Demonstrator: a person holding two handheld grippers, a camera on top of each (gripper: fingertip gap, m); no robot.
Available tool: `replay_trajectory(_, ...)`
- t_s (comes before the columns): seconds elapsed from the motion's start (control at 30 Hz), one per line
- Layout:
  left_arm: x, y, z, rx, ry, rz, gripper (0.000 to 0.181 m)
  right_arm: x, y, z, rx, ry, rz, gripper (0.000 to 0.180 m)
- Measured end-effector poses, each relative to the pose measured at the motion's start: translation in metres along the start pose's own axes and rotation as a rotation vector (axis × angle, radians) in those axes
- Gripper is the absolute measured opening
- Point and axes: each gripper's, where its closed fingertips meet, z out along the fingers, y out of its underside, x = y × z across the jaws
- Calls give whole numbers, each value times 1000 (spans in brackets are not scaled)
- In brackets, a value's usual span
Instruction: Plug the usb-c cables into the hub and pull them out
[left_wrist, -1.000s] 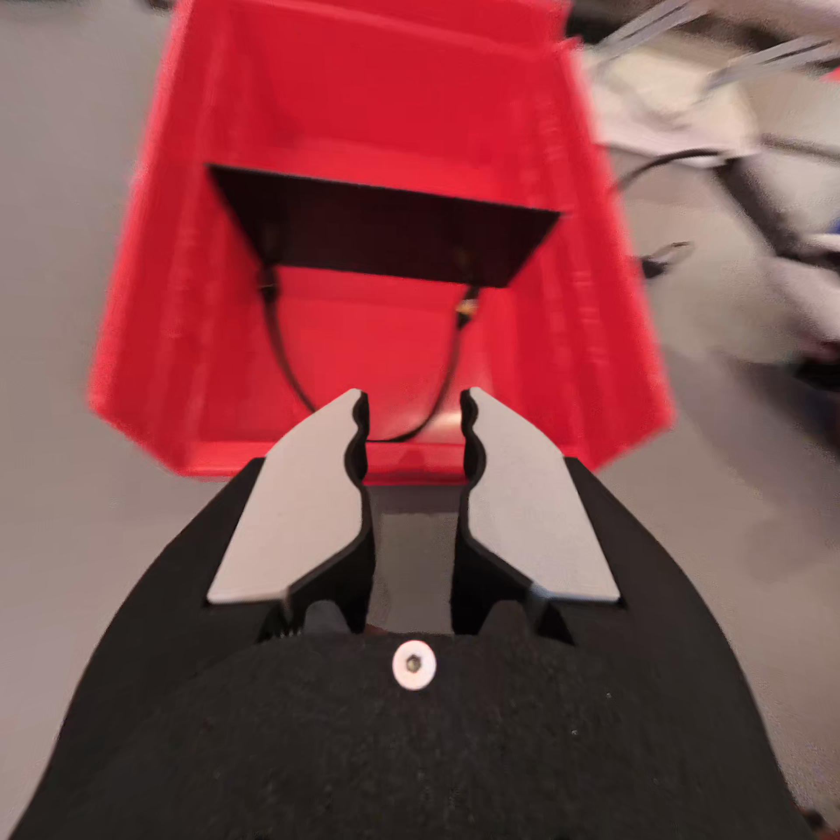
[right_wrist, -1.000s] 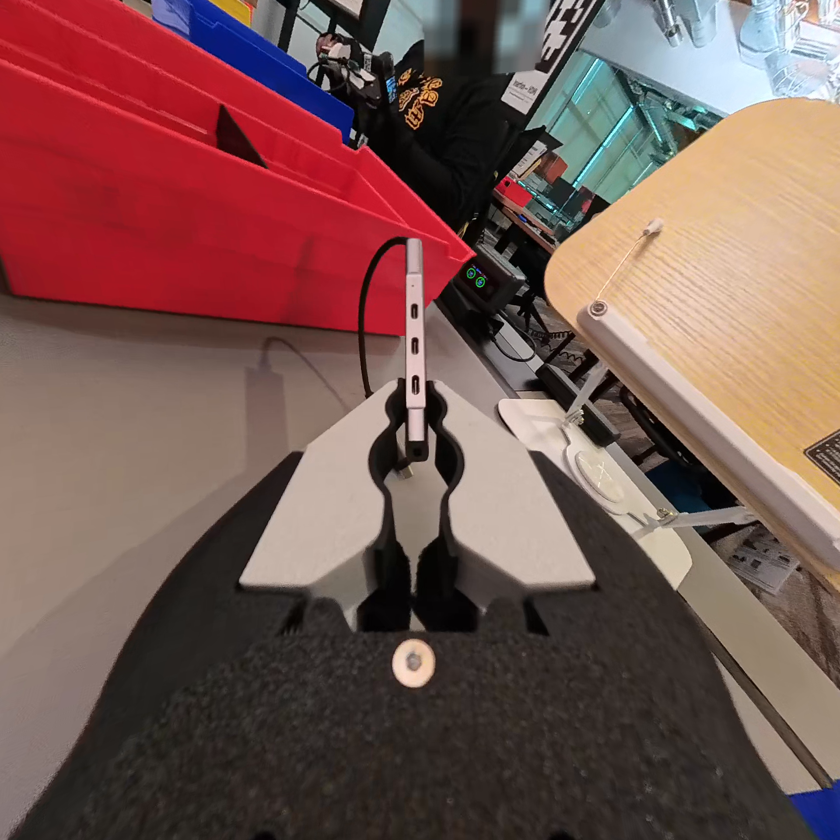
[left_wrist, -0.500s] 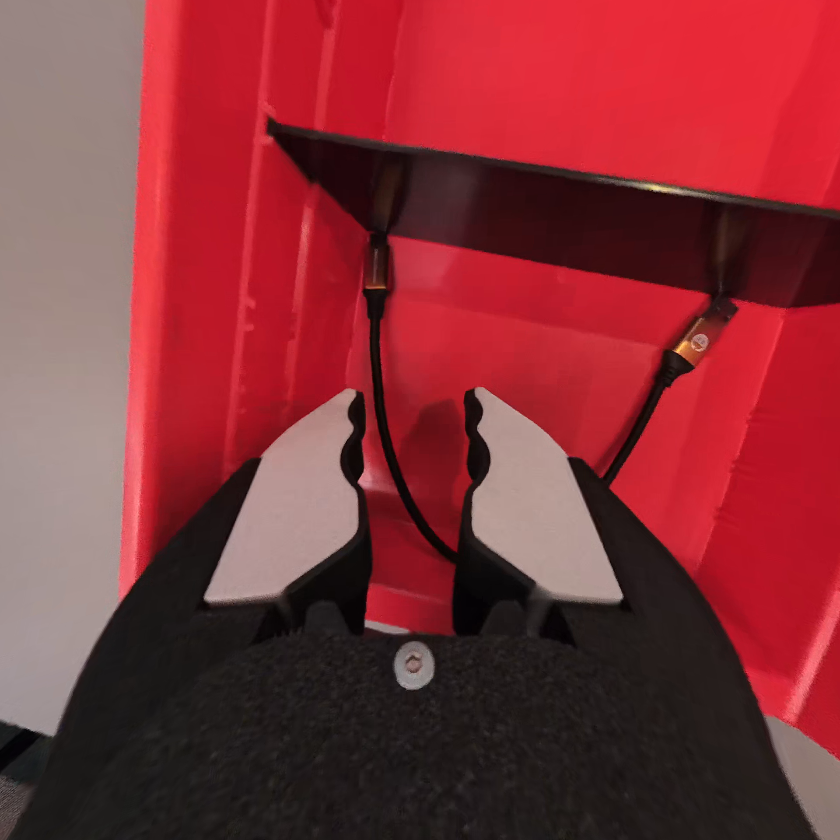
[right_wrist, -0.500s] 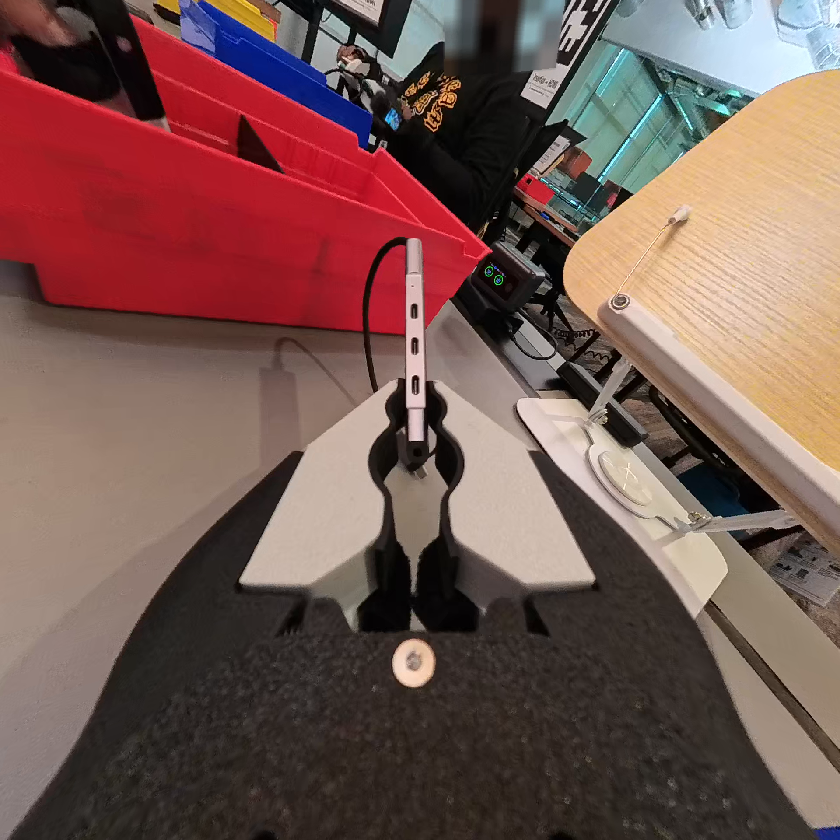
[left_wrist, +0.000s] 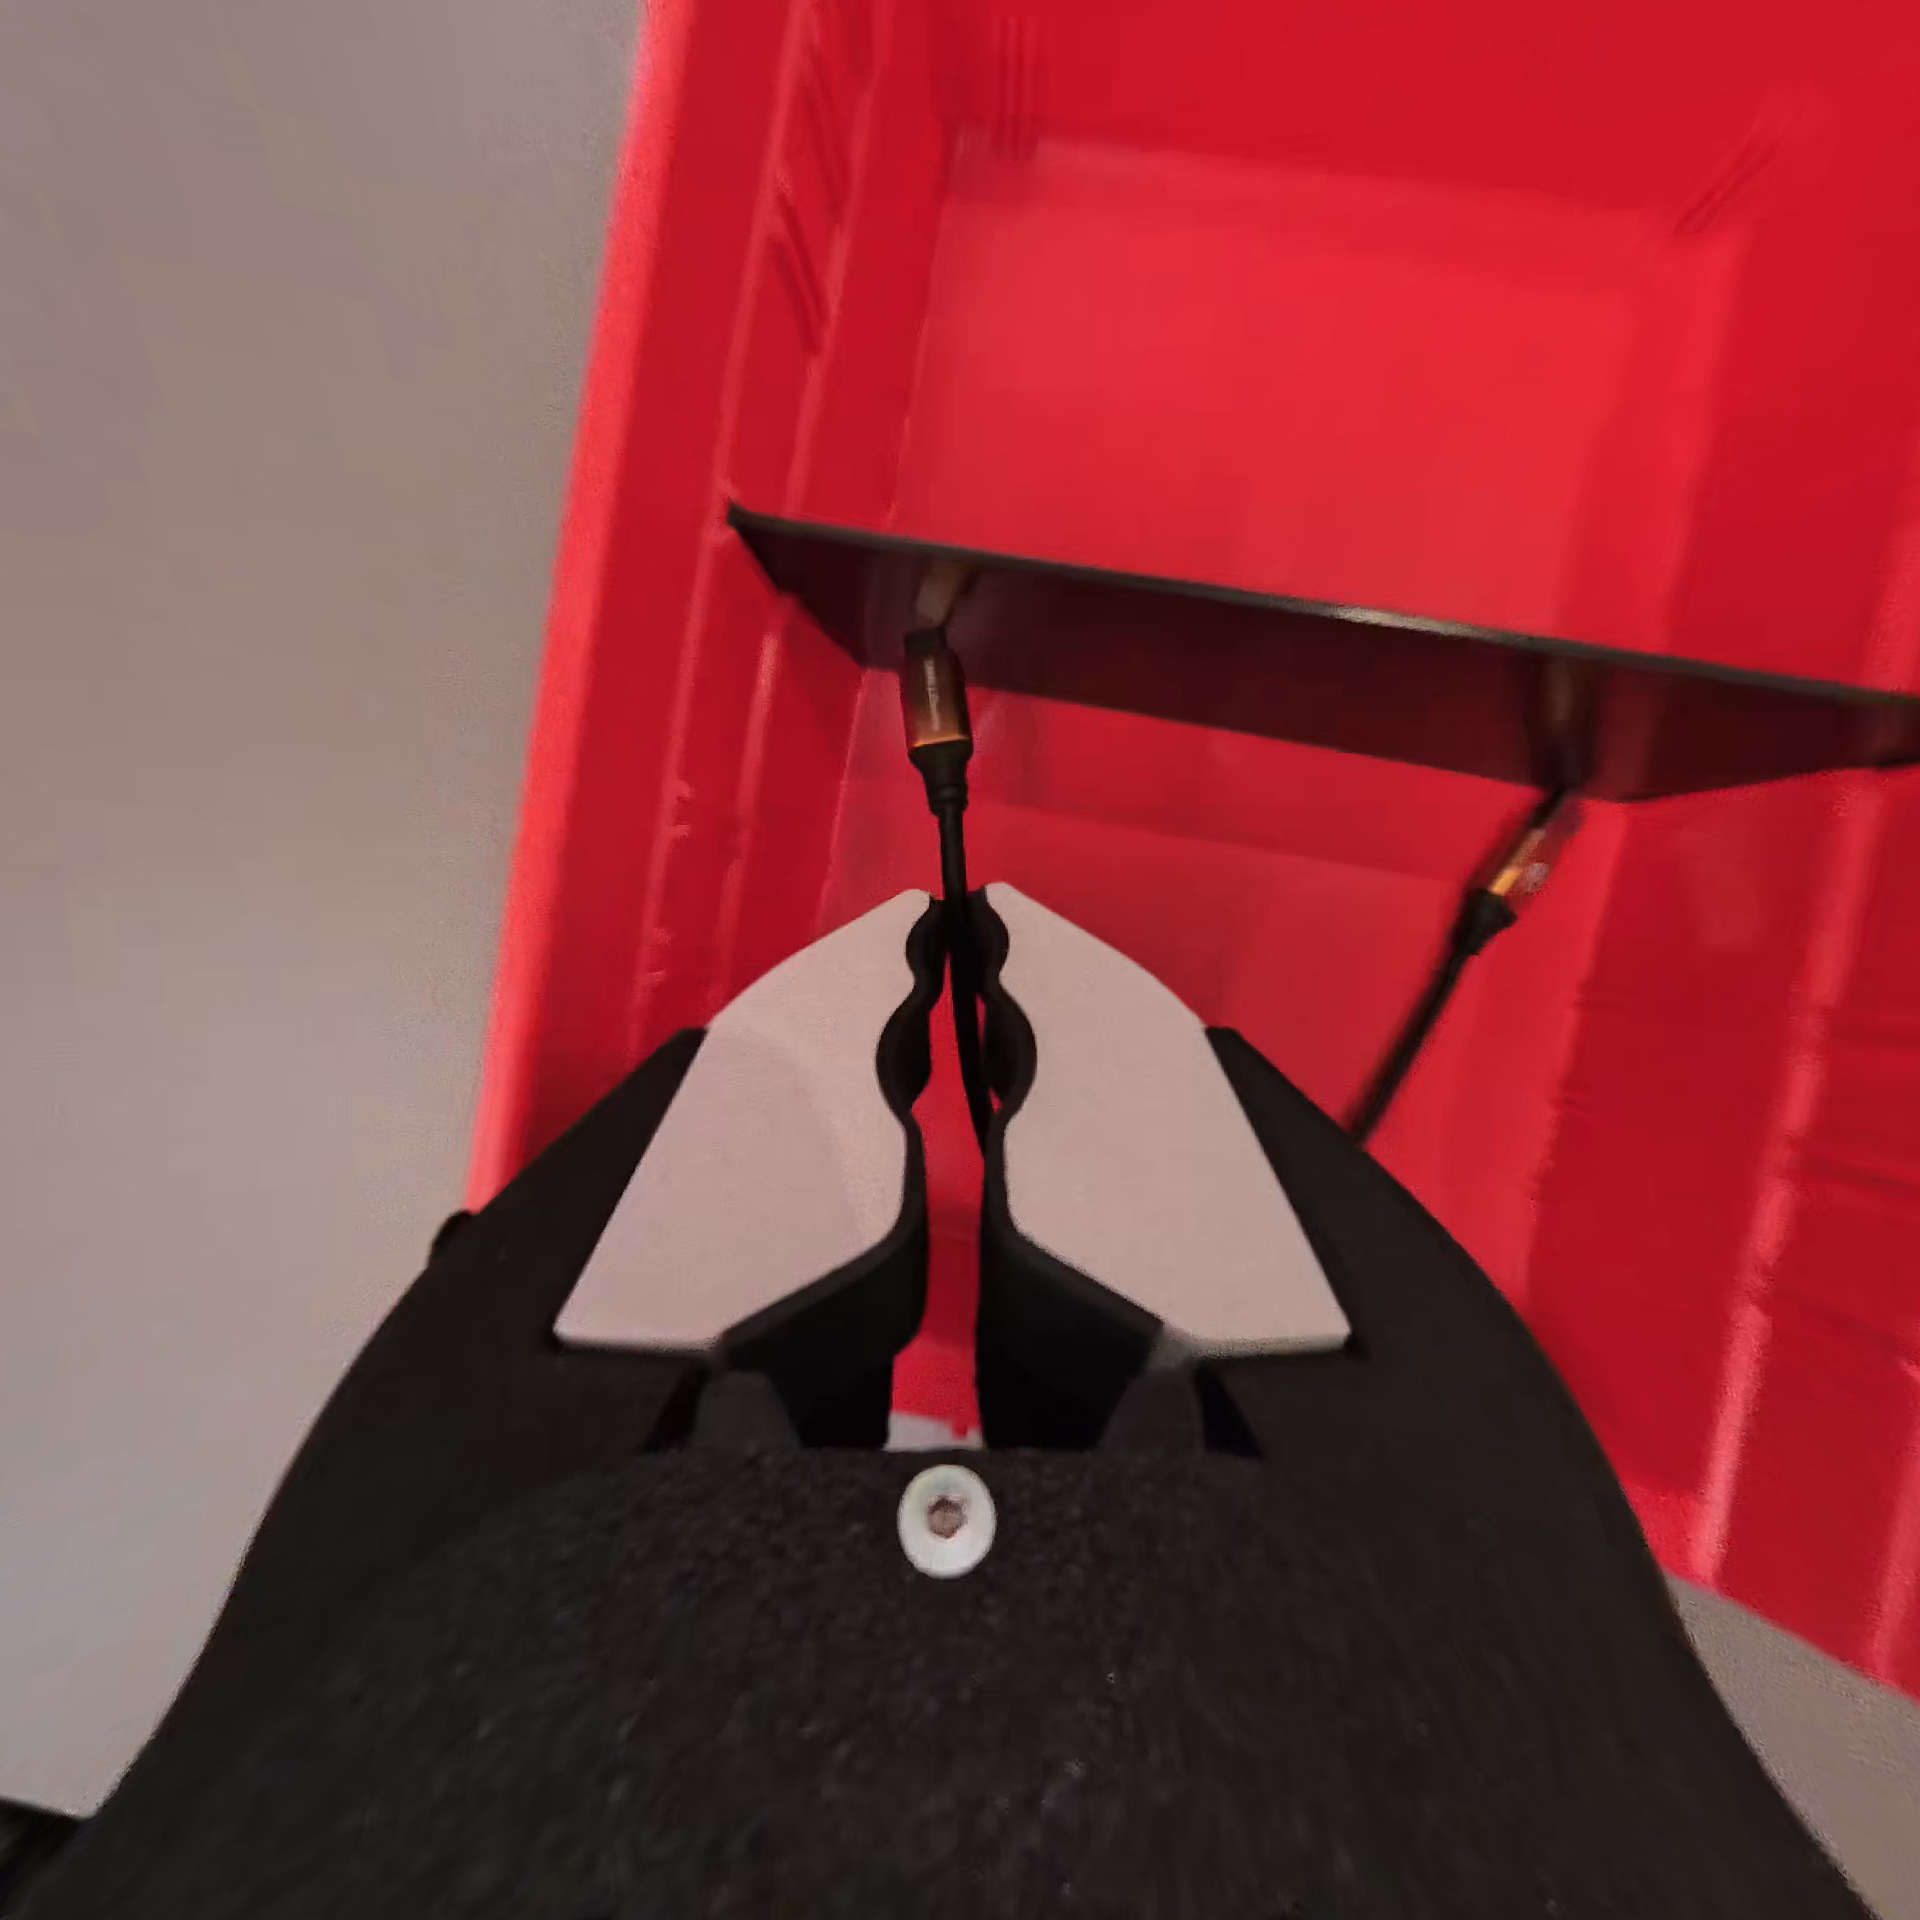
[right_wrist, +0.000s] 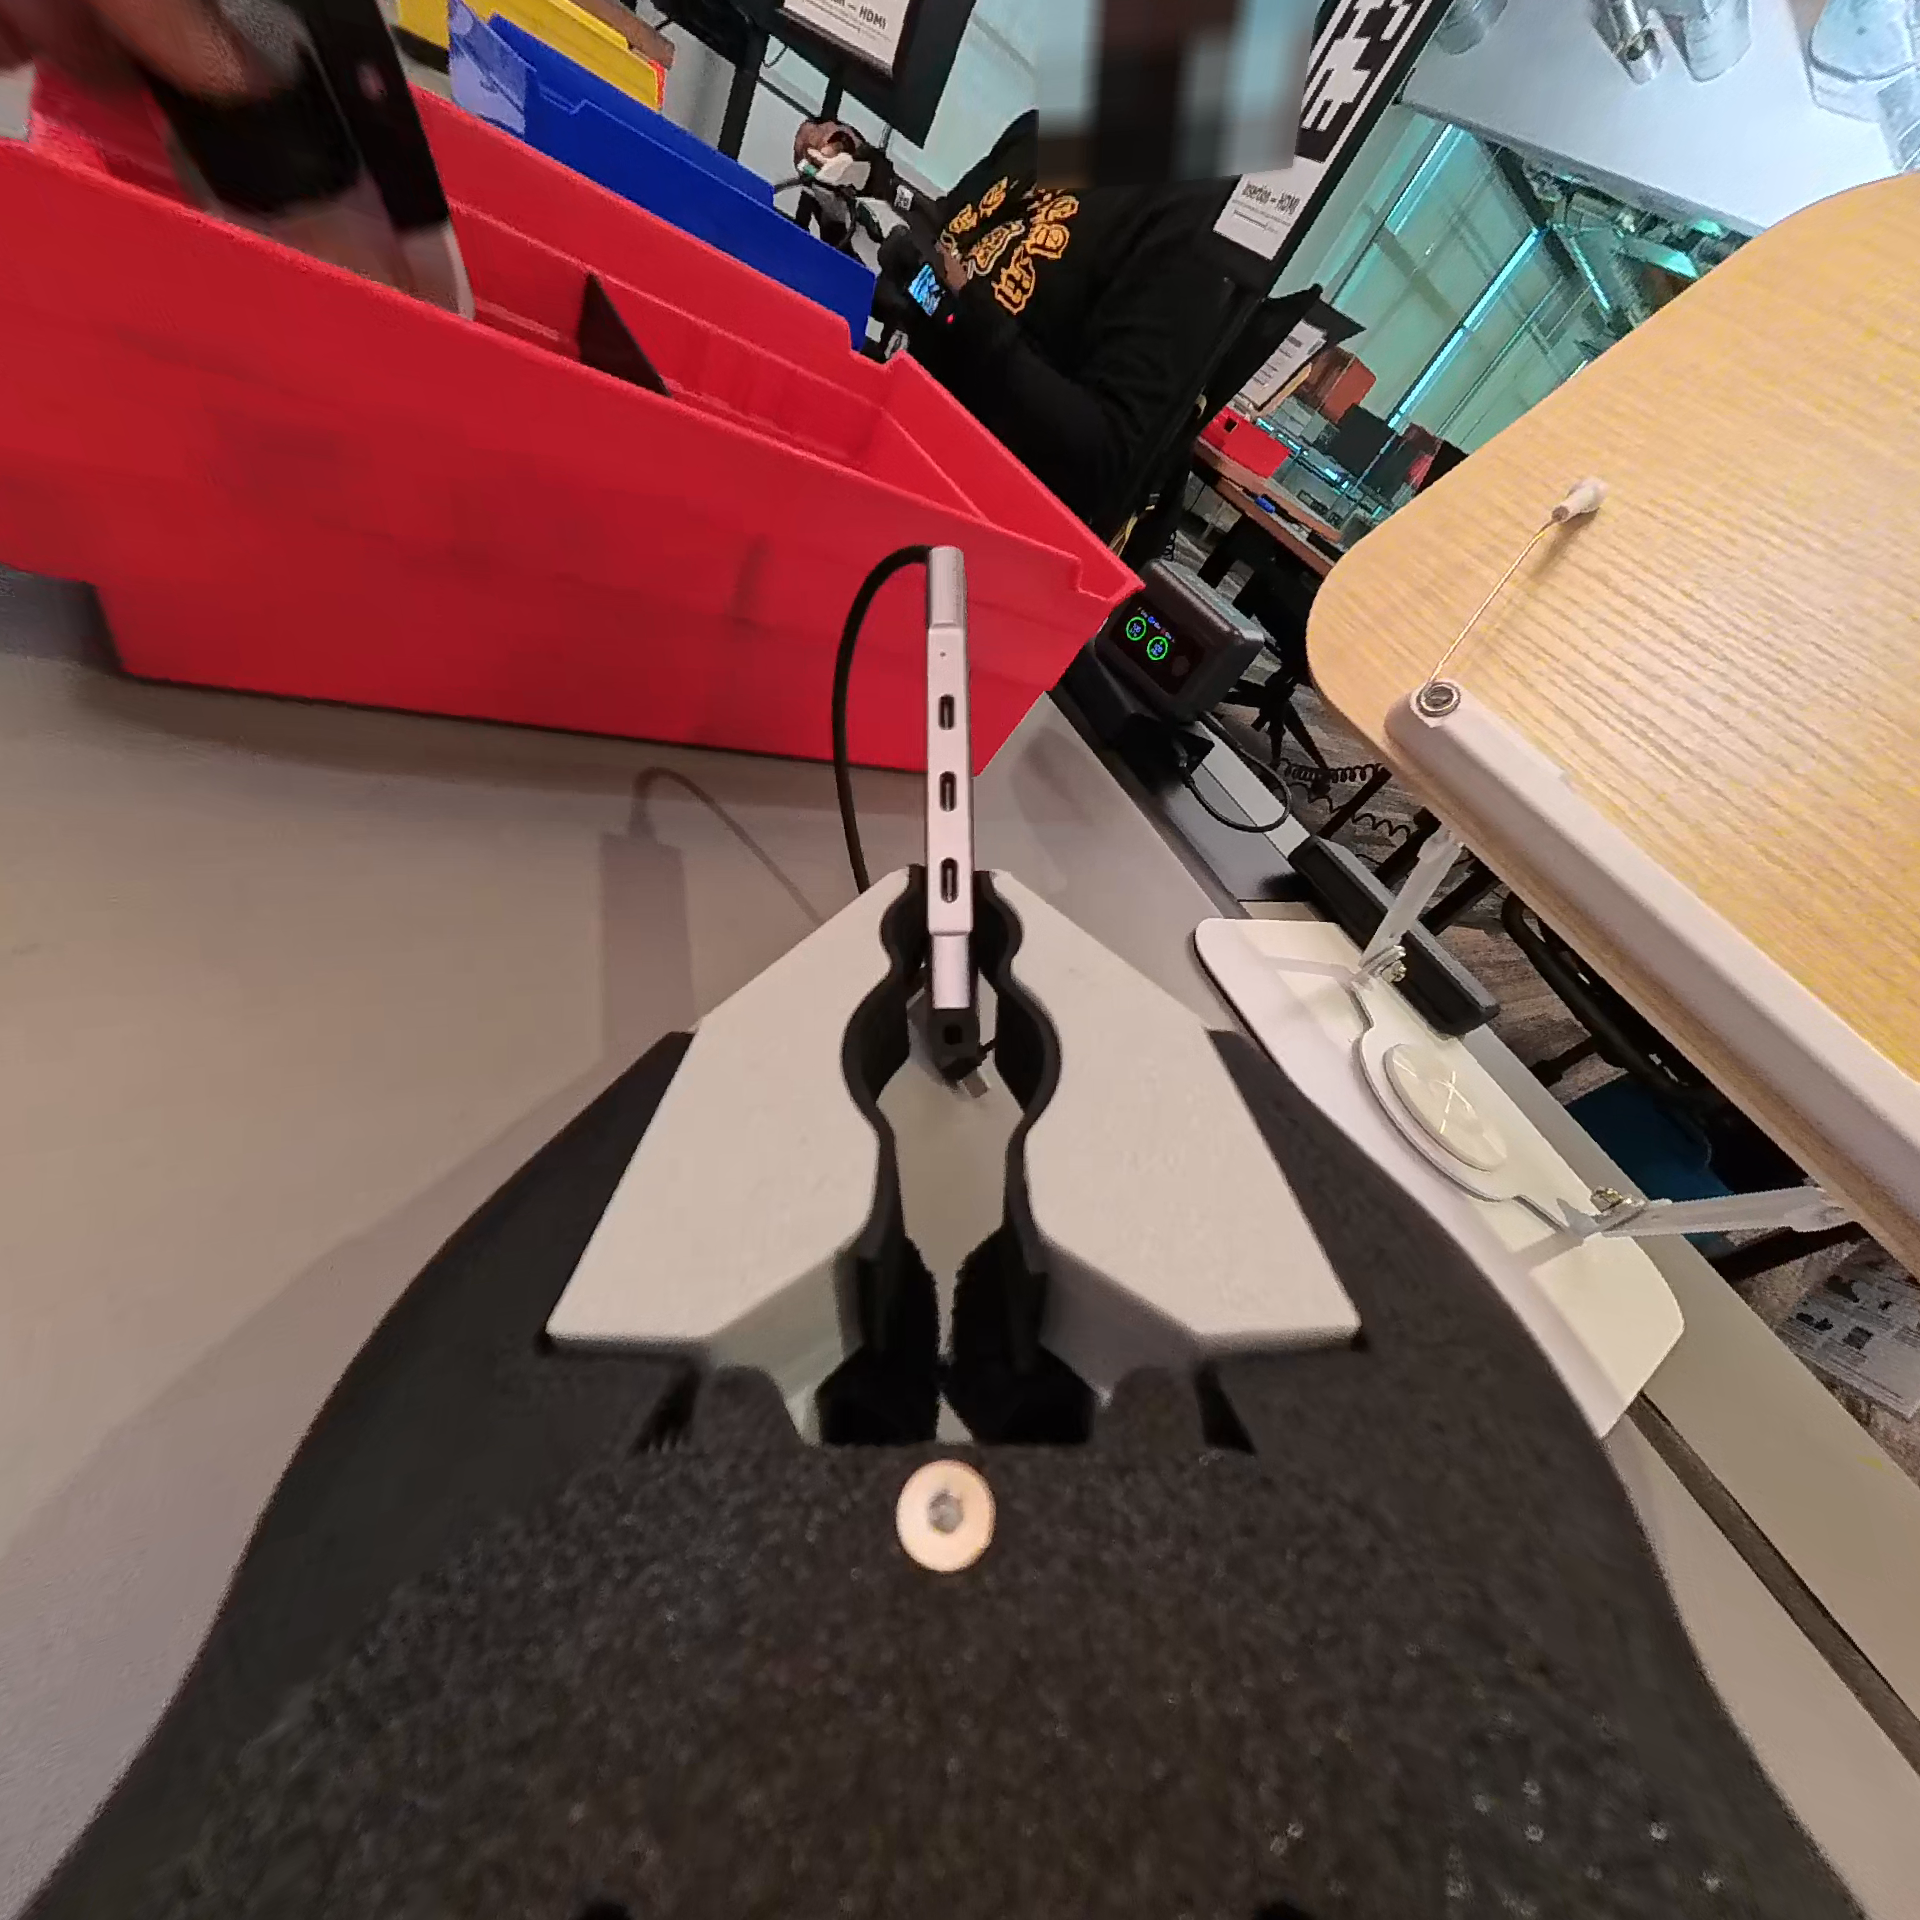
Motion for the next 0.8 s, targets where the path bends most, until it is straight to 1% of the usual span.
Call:
replay_trajectory(0.07,1,-12,-28,83,46,20,3,1,-1,0,4,8,-6,8)
replay_trajectory(0.17,4,-28,-77,188,81,101,3,3,0,0,1,21,-18,8)
replay_trajectory(0.3,23,-40,-158,299,24,298,3,9,6,0,-59,86,-62,8)
replay_trajectory(0.37,45,-39,-197,335,-5,419,3,13,9,1,-110,131,-128,8)
replay_trajectory(0.43,81,-31,-225,350,29,546,3,14,11,1,-162,176,-219,8)
replay_trajectory(0.47,100,-24,-233,339,59,607,3,13,9,1,-172,187,-267,9)
replay_trajectory(0.53,138,-7,-235,307,146,699,3,9,6,1,-184,206,-339,9)
replay_trajectory(0.57,157,4,-228,270,210,737,3,6,4,1,-182,200,-362,9)
replay_trajectory(0.63,185,22,-202,181,293,793,3,1,1,2,-176,191,-399,9)
replay_trajectory(0.7,193,32,-169,95,283,803,3,-2,0,2,-174,189,-429,9)
replay_trajectory(0.8,210,45,-131,-7,336,778,3,-4,0,2,-180,192,-469,9)
